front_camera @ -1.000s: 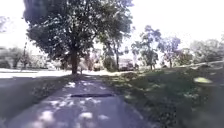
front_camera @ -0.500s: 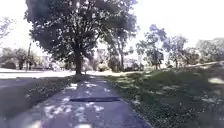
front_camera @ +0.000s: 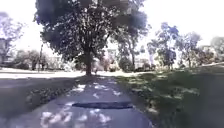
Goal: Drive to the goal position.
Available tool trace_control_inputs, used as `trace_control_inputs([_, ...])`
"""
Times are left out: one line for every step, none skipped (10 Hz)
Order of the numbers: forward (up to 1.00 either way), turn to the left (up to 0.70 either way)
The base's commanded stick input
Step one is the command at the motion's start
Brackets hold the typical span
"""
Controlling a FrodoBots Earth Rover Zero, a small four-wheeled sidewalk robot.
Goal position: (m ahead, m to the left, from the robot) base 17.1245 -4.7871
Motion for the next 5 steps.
trace_control_inputs([0.70,0.35])
trace_control_inputs([0.70,0.01])
trace_control_inputs([0.70,0.19])
trace_control_inputs([0.70,0.35])
trace_control_inputs([0.70,0.16])
